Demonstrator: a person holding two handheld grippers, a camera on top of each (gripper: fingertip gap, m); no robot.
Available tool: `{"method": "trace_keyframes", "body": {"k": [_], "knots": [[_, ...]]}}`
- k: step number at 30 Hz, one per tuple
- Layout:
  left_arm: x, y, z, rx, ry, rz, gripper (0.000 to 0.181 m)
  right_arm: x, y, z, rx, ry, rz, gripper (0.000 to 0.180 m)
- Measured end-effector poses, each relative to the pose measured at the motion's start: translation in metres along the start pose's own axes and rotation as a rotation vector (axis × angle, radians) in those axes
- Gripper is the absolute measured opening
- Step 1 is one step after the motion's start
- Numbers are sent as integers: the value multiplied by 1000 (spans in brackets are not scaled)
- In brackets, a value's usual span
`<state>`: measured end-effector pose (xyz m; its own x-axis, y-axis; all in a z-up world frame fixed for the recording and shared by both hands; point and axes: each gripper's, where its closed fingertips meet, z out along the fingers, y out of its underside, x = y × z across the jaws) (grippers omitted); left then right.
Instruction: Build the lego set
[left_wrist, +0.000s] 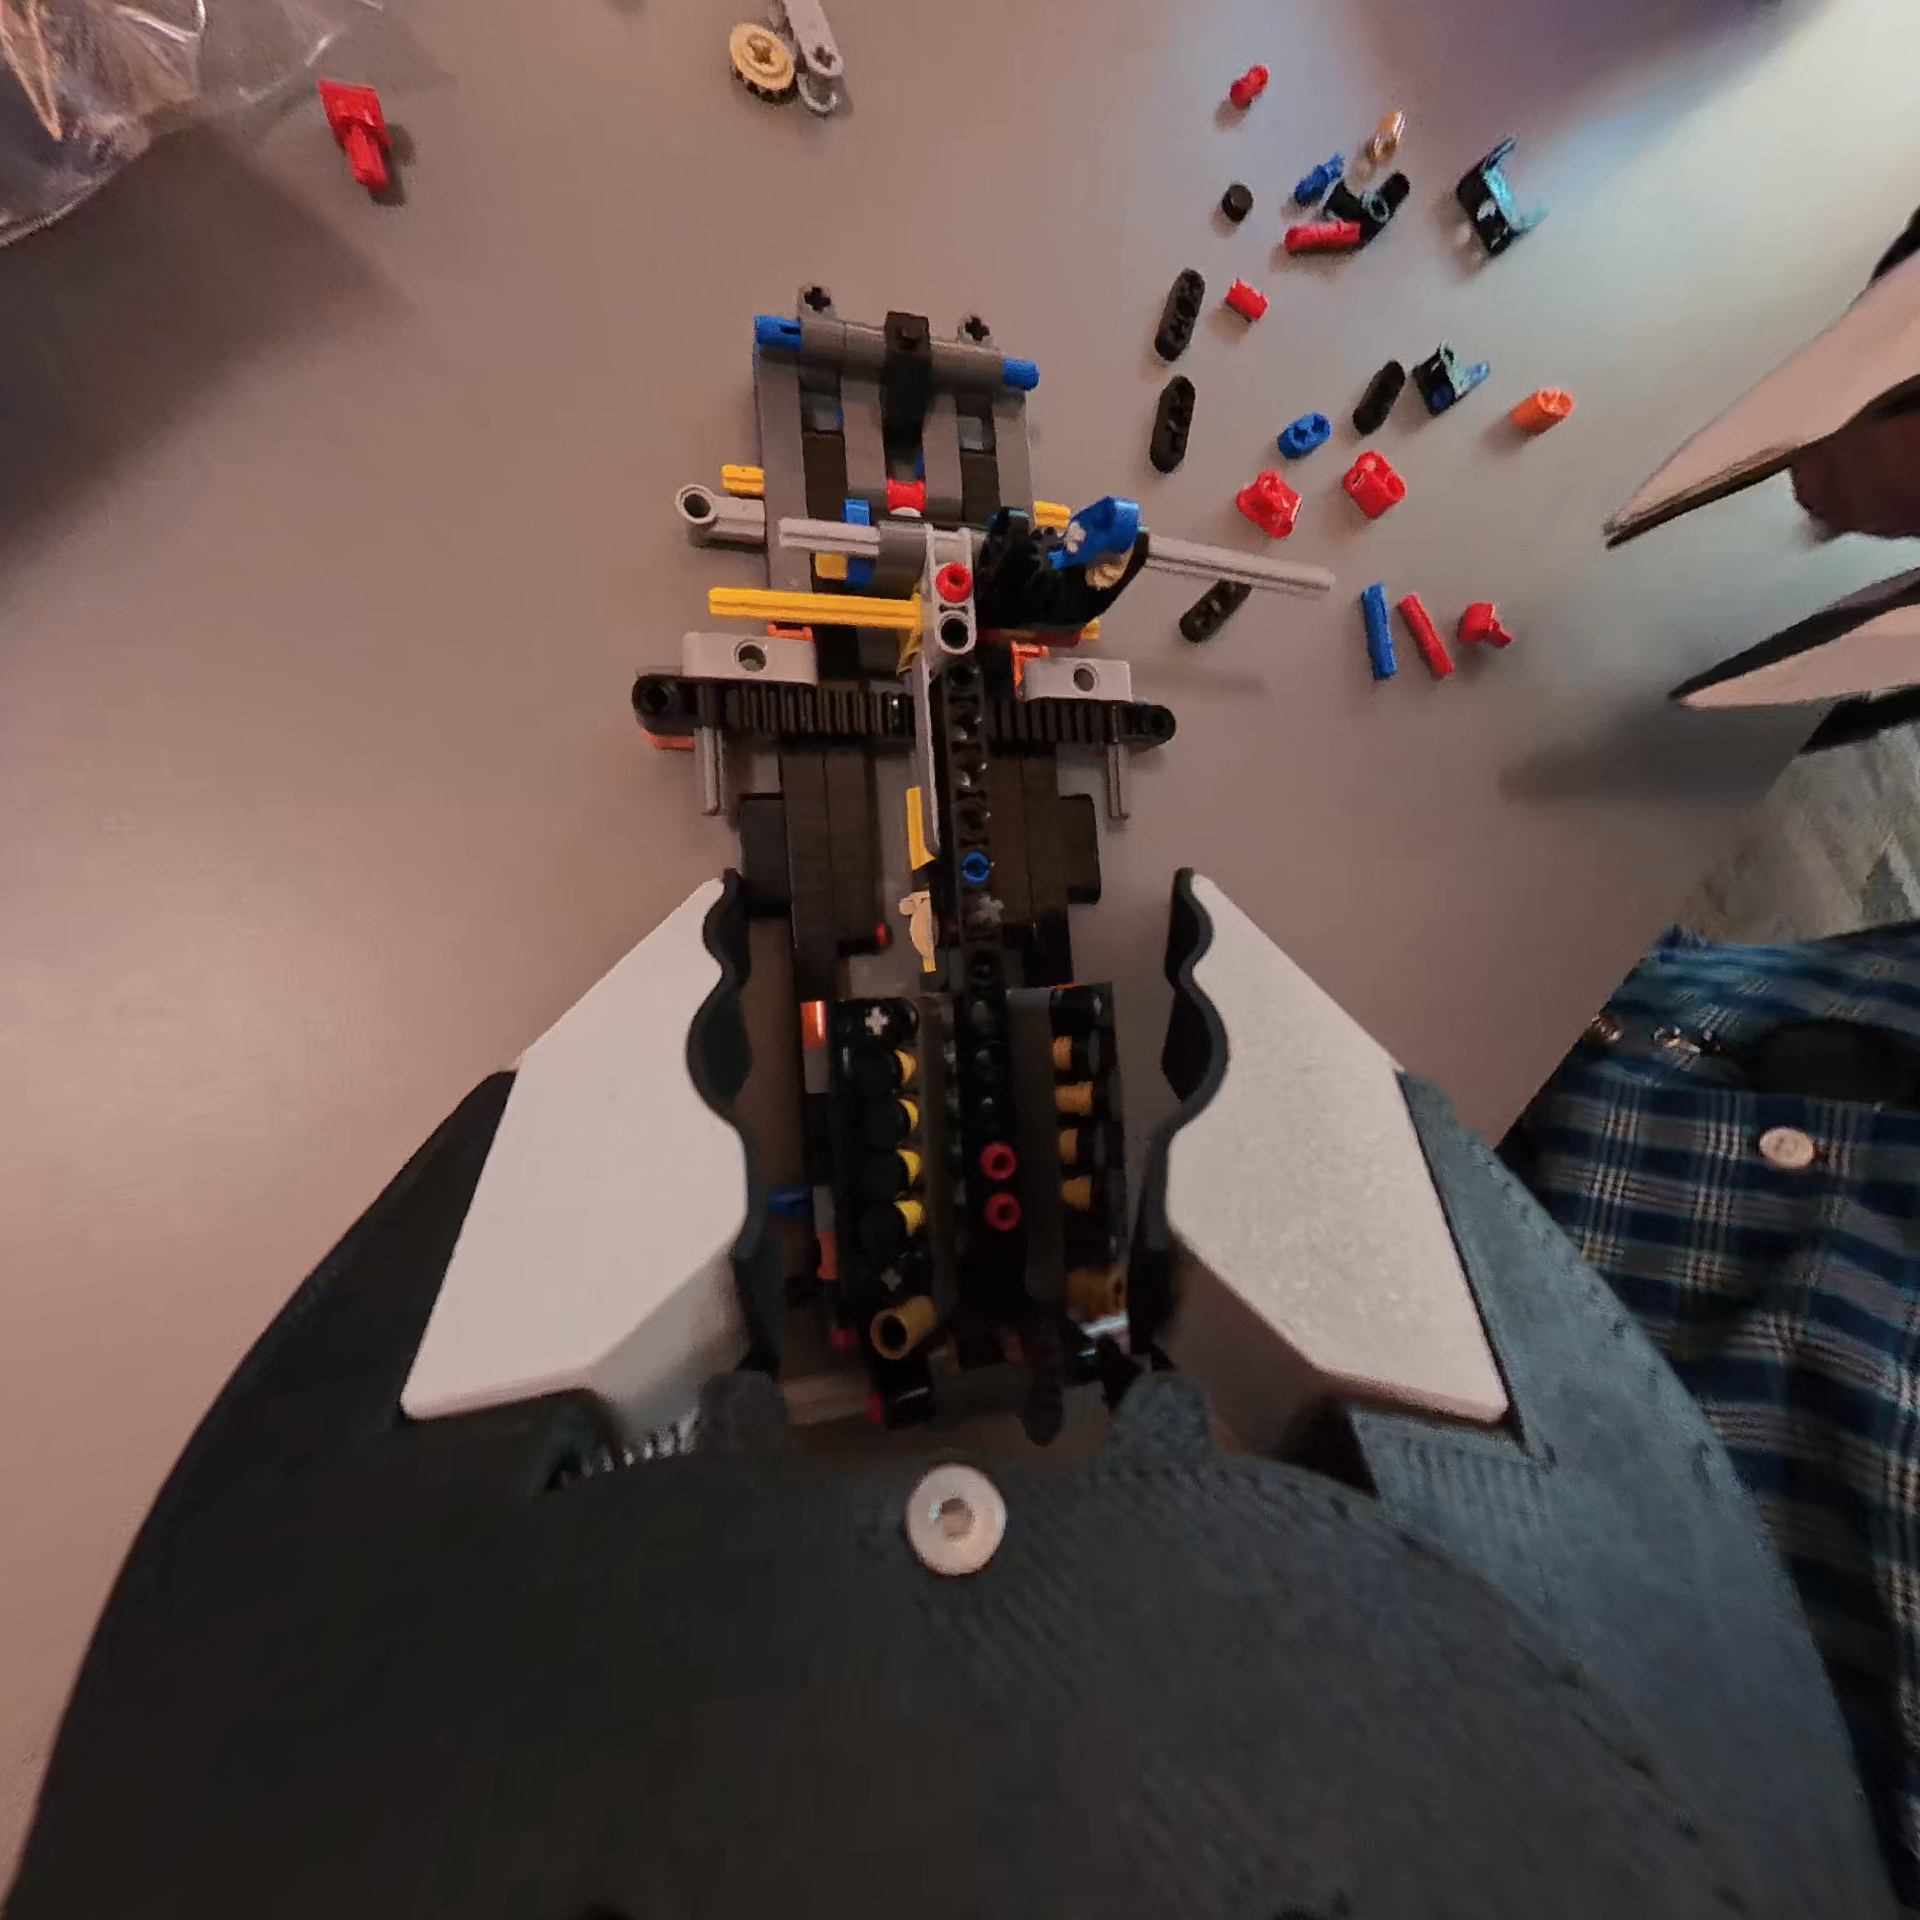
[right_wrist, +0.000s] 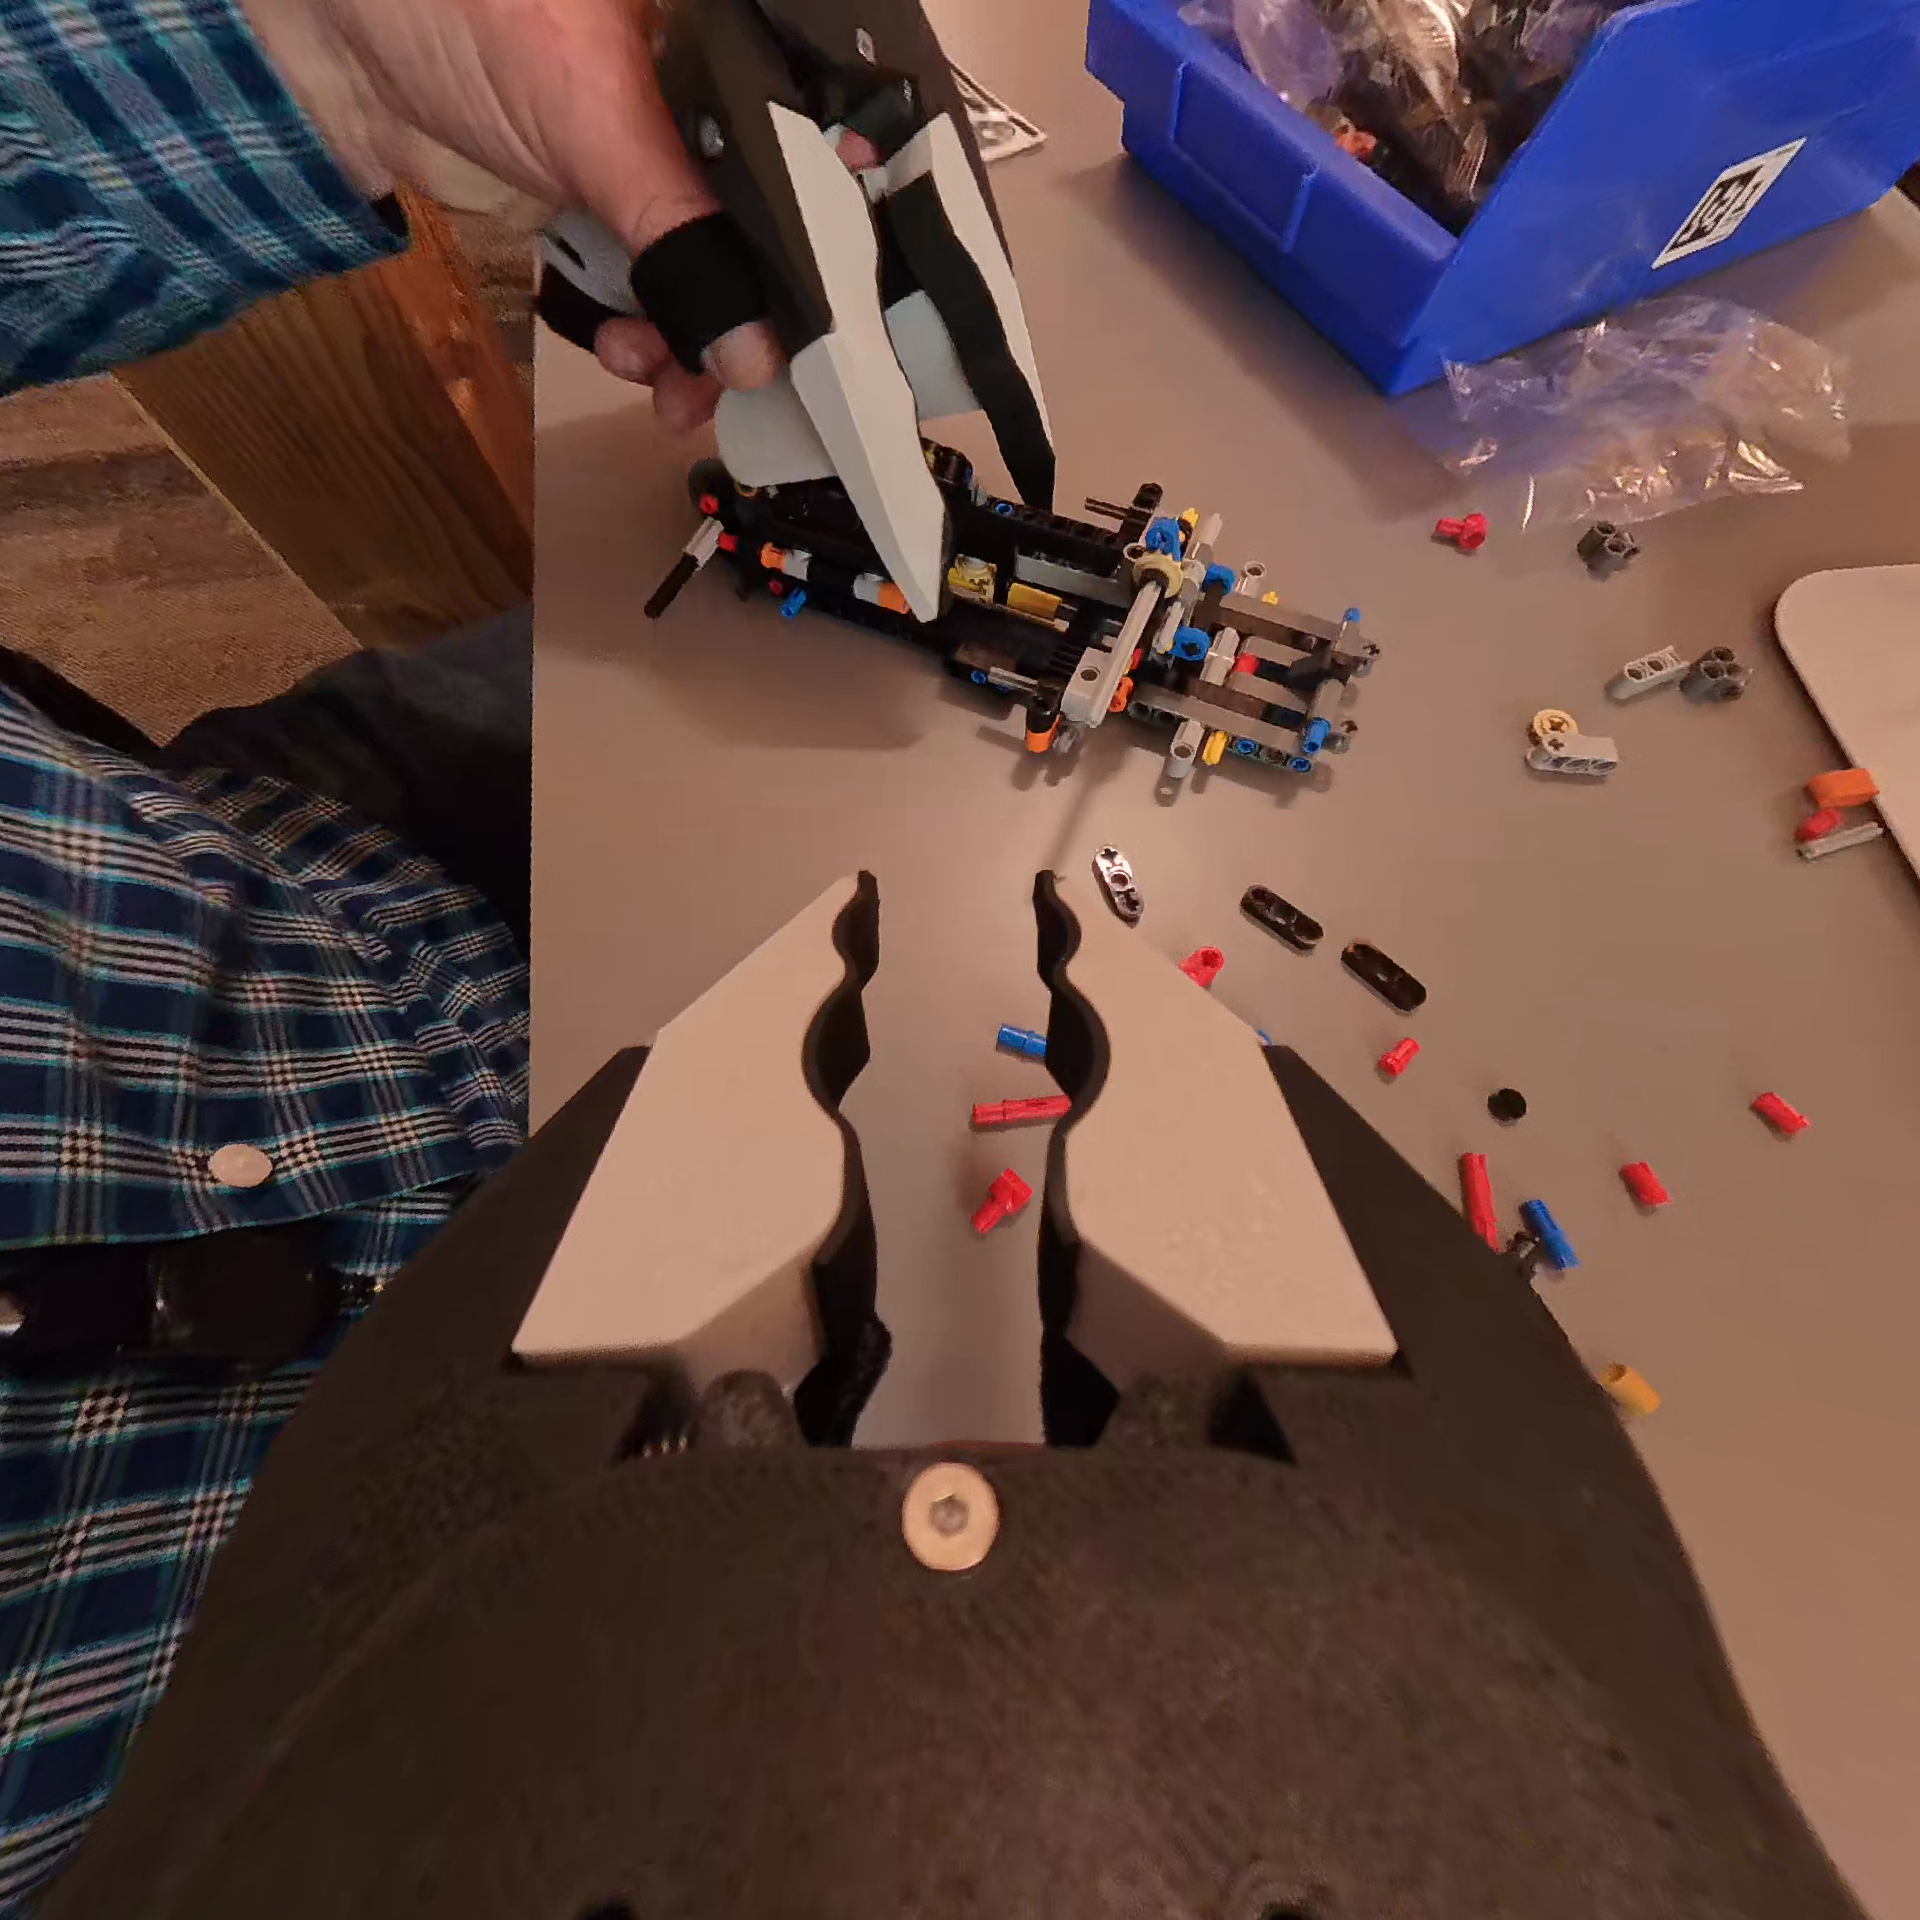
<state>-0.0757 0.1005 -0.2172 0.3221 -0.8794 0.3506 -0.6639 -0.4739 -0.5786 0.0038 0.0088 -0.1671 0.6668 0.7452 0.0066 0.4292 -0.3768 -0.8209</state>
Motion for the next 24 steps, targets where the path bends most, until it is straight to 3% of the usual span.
{"method": "trace_keyframes", "body": {"k": [4, 13, 24], "knots": [[-3, -1, -6, 26, -67, 41, 86, -2, -1, 10, -25, -8, 11, 28], [14, 18, -12, -35, 104, 45, 87, -28, -9, 58, -101, -107, 94, 35], [36, 15, -4, 29, 116, -62, 87, -10, -3, 90, -145, -82, 146, 28]]}}
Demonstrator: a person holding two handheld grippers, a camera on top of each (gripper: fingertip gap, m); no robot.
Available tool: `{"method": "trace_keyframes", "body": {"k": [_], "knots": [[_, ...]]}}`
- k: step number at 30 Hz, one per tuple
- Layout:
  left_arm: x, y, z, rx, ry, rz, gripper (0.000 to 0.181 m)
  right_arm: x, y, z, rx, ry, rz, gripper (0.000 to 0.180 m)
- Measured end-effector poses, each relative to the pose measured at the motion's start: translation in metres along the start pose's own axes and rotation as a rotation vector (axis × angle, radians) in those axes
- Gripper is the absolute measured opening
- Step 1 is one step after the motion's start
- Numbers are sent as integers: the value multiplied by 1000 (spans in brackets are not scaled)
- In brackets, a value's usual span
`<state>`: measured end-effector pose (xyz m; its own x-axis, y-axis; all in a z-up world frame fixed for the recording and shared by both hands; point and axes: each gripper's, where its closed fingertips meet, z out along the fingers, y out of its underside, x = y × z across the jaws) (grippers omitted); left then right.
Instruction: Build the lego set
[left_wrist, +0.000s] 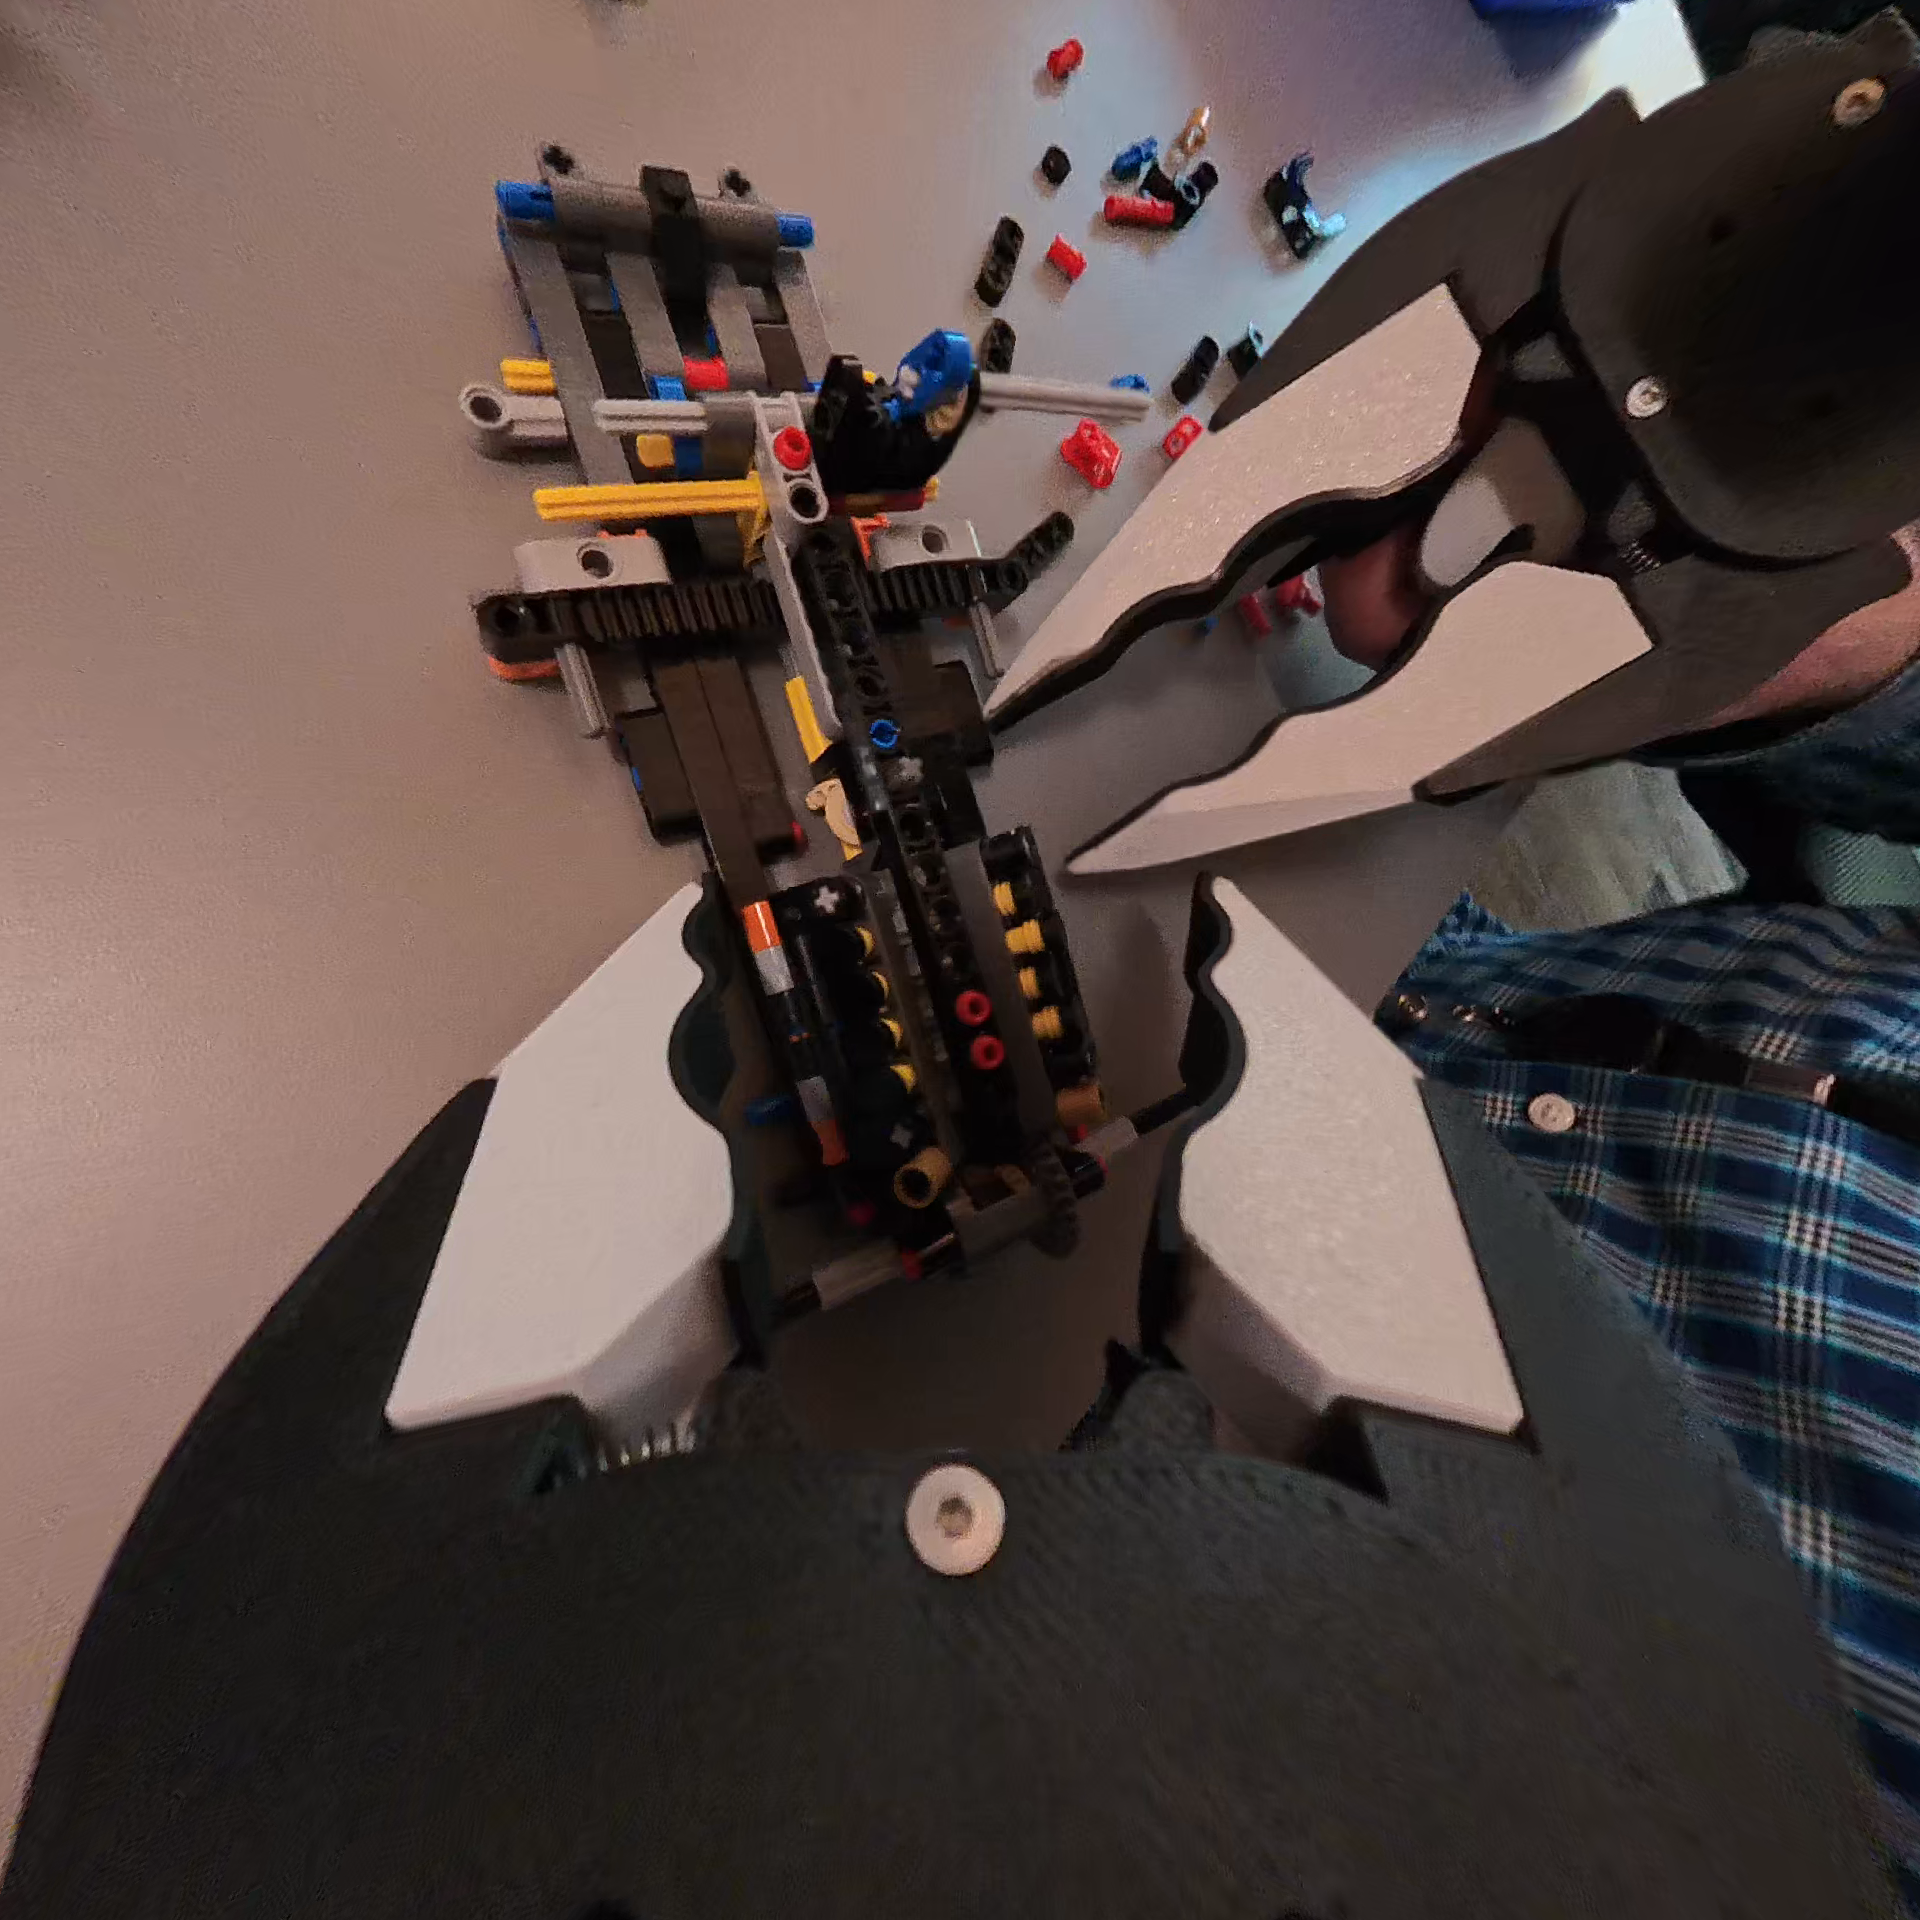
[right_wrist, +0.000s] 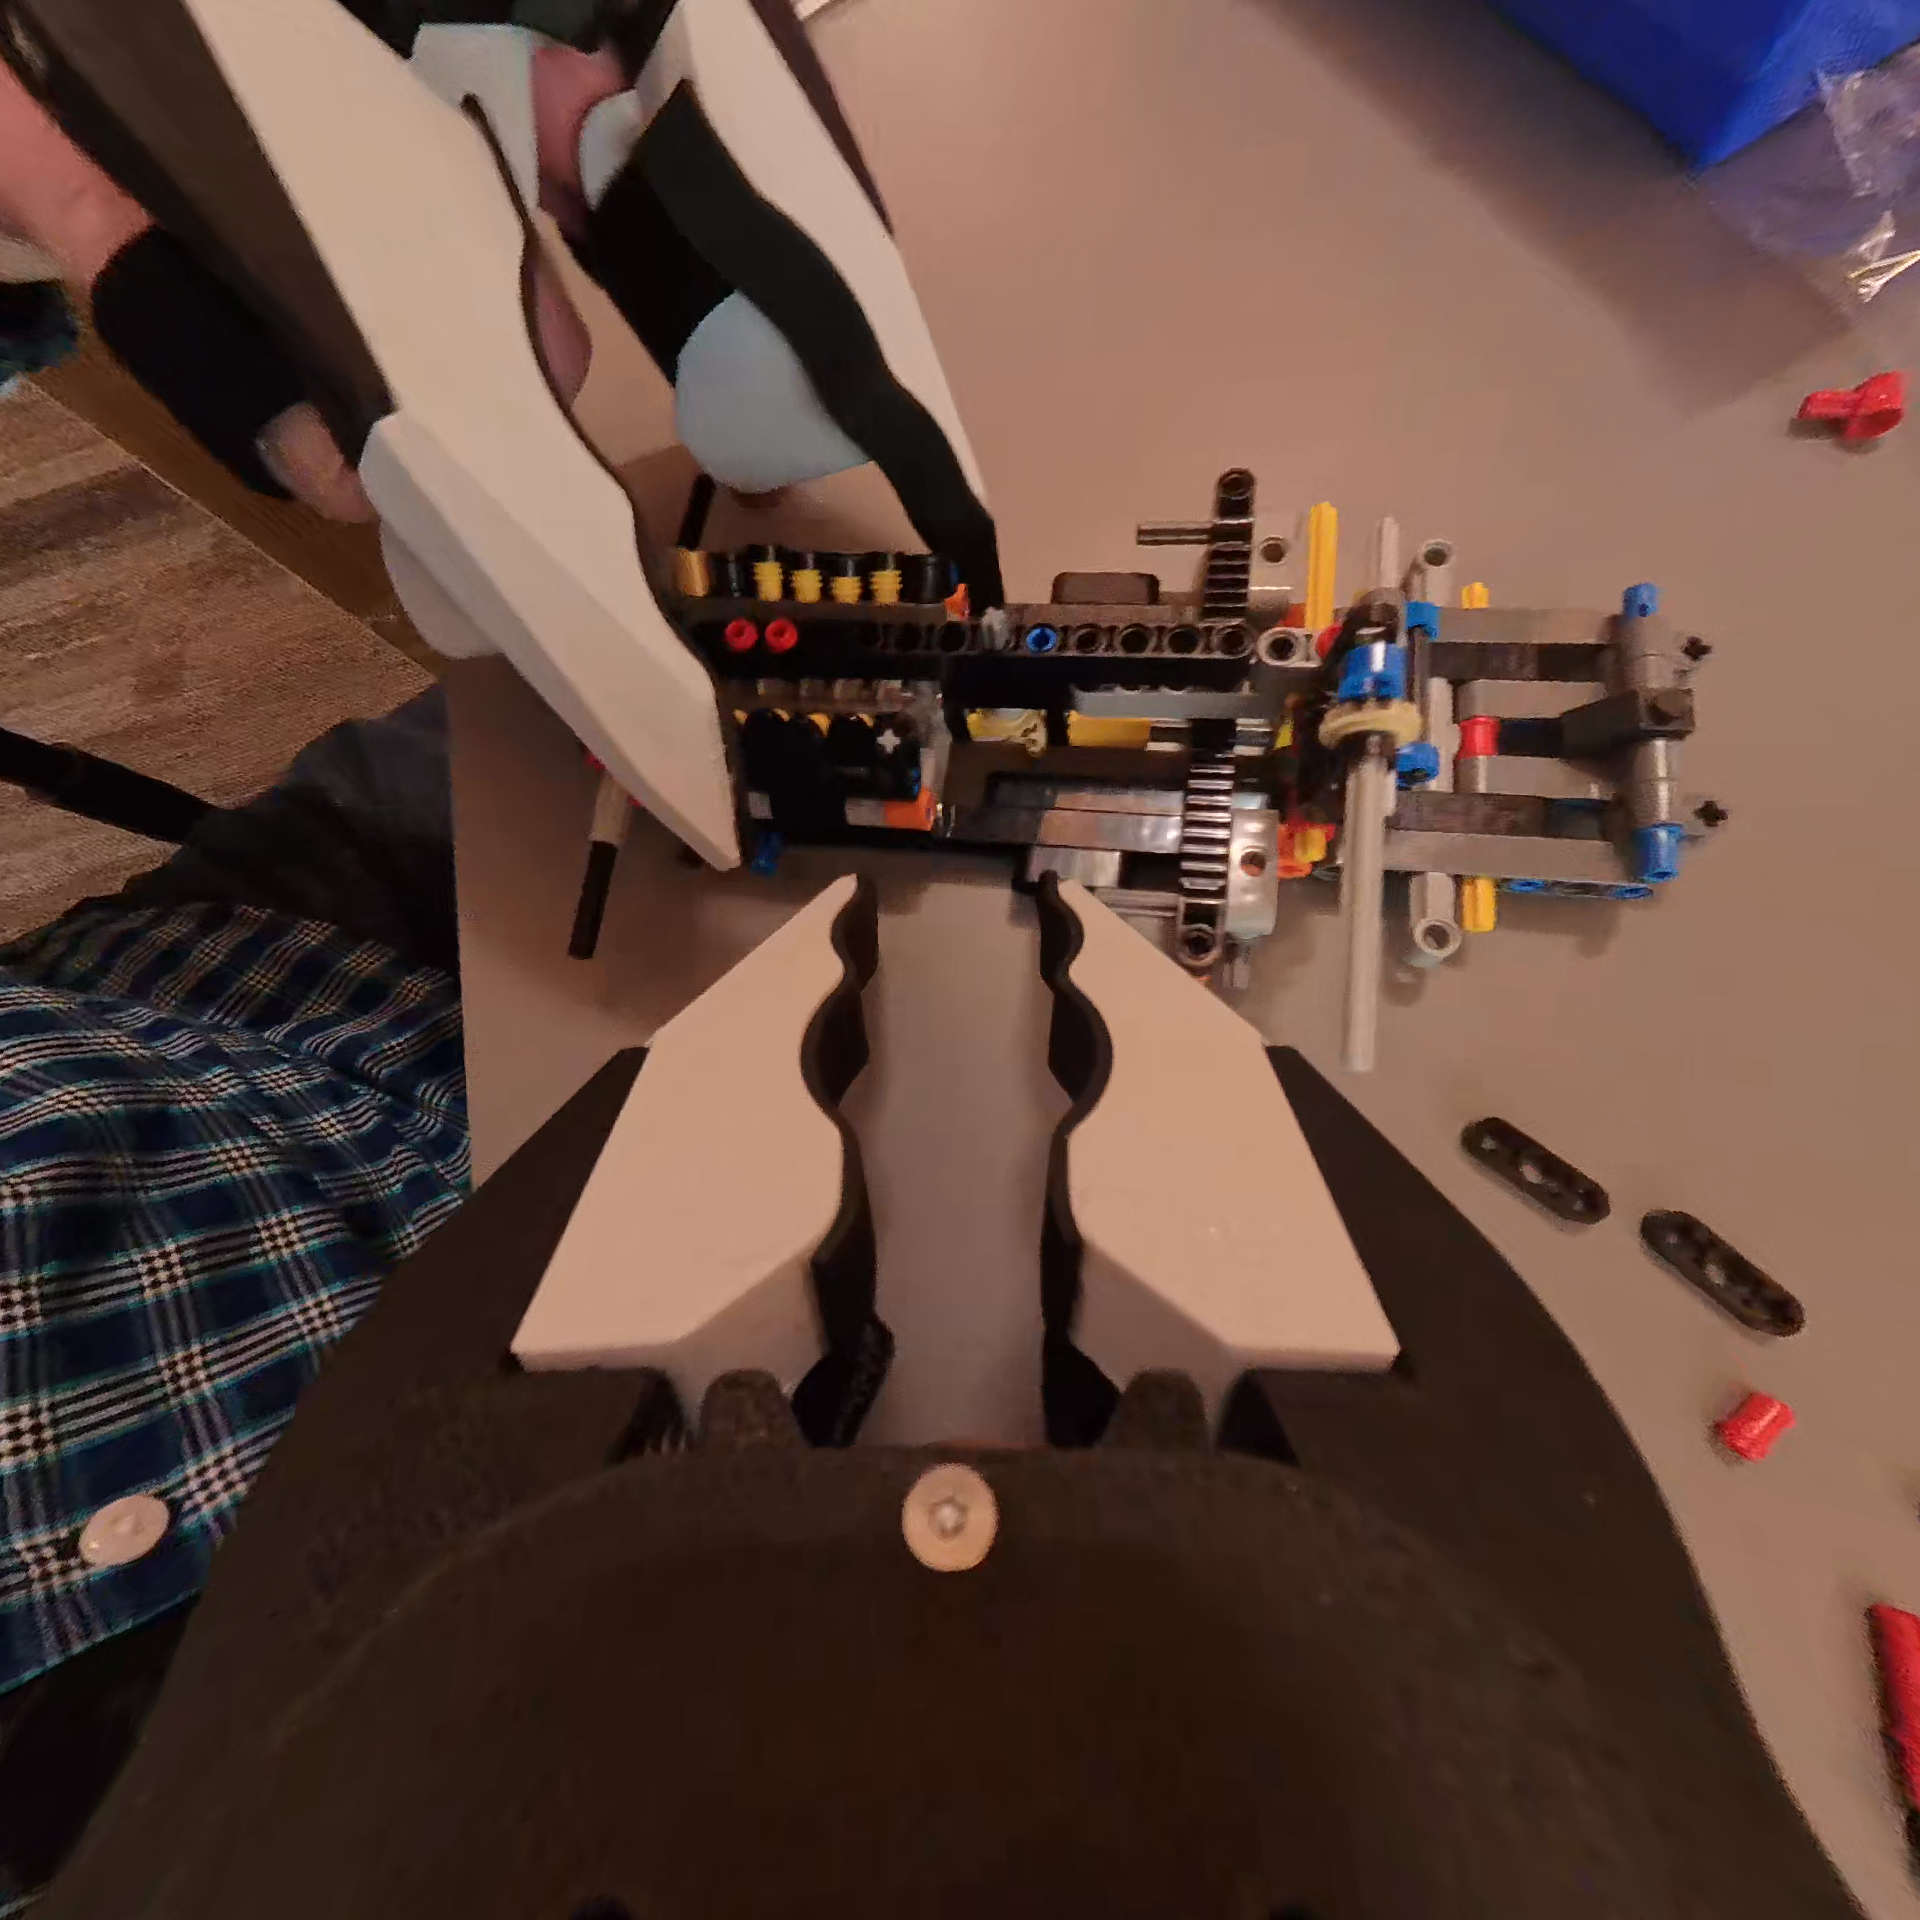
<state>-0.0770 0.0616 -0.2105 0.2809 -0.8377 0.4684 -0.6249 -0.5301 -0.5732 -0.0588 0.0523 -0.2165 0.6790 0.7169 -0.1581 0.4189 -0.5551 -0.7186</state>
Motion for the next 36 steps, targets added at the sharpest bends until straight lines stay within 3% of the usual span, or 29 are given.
{"method": "trace_keyframes", "body": {"k": [7, 17, 21, 26, 30, 36], "knots": [[11, -5, 8, 75, -14, -89, 90, 20, -4, -4, -8, -6, -29, 24], [9, -1, 3, 84, -19, -47, 91, 26, 1, -22, -43, -10, -128, 28], [10, -8, -8, 108, -7, 1, 88, 41, -15, -45, 12, 138, -314, 25], [6, -13, -7, 111, -12, 50, 87, 58, -6, -30, -91, 304, -657, 20], [5, -14, -7, 116, 0, 57, 87, 69, 6, -19, -151, 369, -756, 11], [2, -27, -13, 143, -19, 168, 88, 67, -2, -22, -78, 268, -601, 1]]}}
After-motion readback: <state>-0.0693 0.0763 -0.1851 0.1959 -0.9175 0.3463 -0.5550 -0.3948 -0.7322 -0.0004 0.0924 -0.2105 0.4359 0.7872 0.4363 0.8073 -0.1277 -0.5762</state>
